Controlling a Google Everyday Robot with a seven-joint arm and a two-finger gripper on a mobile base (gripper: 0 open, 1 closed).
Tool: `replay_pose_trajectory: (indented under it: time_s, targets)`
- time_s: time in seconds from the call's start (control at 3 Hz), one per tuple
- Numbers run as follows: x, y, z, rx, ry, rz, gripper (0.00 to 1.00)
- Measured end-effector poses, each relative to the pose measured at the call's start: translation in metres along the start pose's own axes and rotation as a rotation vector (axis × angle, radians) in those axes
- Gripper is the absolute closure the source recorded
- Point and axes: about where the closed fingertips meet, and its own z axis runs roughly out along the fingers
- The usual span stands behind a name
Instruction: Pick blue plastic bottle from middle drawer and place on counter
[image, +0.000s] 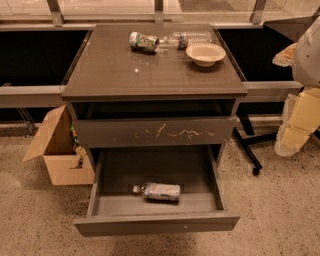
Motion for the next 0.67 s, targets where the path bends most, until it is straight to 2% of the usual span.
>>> replay_pose_trajectory:
  time_s: [0.33,0.67]
  targets:
    - [0.0,0.0,0.0,0.002,-0.001,0.0,0.0]
    - [0.001,0.0,0.018,-0.021,-0.05,0.034,0.0]
